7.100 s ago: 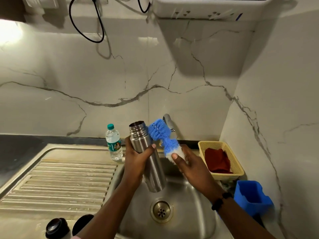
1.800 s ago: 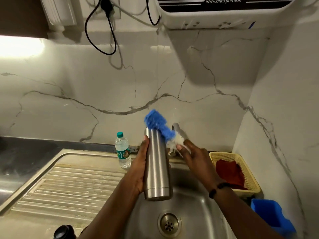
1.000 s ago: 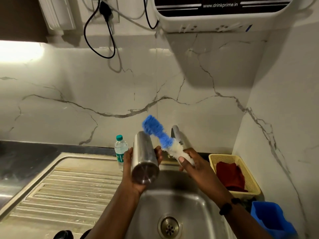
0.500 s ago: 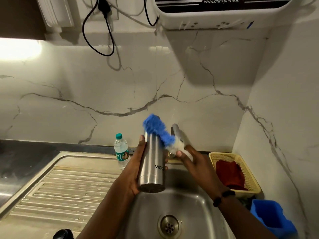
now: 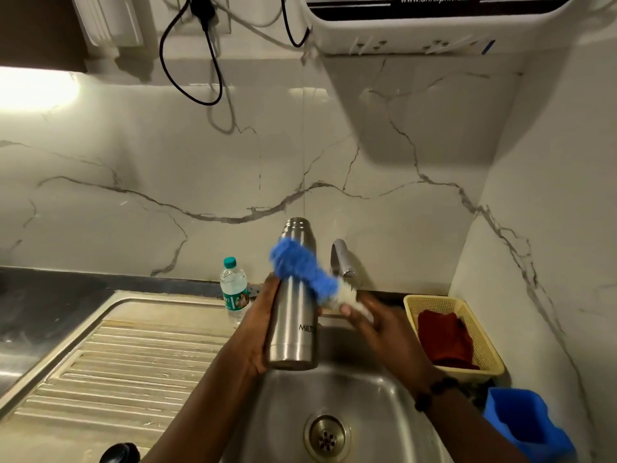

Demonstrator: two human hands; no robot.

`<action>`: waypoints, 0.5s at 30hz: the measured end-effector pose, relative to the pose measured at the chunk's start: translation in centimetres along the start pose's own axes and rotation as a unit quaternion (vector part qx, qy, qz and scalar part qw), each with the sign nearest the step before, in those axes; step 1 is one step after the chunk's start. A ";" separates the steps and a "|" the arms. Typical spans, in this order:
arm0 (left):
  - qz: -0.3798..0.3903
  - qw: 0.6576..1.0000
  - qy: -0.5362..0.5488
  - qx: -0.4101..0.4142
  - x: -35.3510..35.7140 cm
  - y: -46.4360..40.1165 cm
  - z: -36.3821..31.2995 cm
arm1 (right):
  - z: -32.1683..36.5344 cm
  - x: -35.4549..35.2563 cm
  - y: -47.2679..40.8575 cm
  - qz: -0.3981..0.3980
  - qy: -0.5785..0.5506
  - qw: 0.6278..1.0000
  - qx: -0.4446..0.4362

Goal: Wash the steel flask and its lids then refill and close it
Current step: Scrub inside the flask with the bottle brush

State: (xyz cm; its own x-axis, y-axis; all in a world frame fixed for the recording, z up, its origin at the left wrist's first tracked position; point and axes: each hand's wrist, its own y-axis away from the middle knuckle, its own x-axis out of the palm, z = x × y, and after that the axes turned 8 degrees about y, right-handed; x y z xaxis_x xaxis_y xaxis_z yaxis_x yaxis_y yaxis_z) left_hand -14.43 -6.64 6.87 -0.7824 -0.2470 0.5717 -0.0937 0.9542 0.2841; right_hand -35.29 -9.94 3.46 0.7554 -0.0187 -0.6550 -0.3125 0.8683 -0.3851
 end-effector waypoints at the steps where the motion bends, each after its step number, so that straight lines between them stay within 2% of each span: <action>1: 0.043 0.999 0.012 -0.019 0.2 -0.2 0.3 | 0.5 -0.5 -1.1 -0.023 -0.002 1.000 0.008; 3: 0.079 0.996 0.030 -0.028 1.0 0.3 0.3 | 1.2 -1.5 -2.8 -0.048 0.004 0.999 0.008; 5: 0.082 0.995 0.051 -0.019 0.8 0.1 0.0 | 1.9 -1.8 -3.0 -0.045 0.005 0.999 -0.005; 10: 0.042 0.995 0.035 0.079 -0.8 -0.7 -1.2 | 1.3 0.5 2.1 0.046 -0.024 0.998 -0.033; 13: 0.018 0.996 0.067 0.055 -0.6 -0.7 -0.5 | 1.4 0.3 2.0 0.015 -0.027 0.999 -0.022; 15: 0.031 0.995 0.092 0.027 -0.6 -0.5 0.3 | 1.7 -0.1 1.1 0.005 -0.019 1.000 -0.009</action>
State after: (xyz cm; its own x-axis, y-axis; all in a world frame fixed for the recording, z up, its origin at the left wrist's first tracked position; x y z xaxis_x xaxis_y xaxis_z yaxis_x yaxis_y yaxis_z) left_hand -14.14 -6.95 6.11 -0.6620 -0.2092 0.7197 -0.0860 0.9751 0.2044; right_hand -34.71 -8.10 4.23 0.7732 0.0082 -0.6342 -0.3298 0.8593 -0.3909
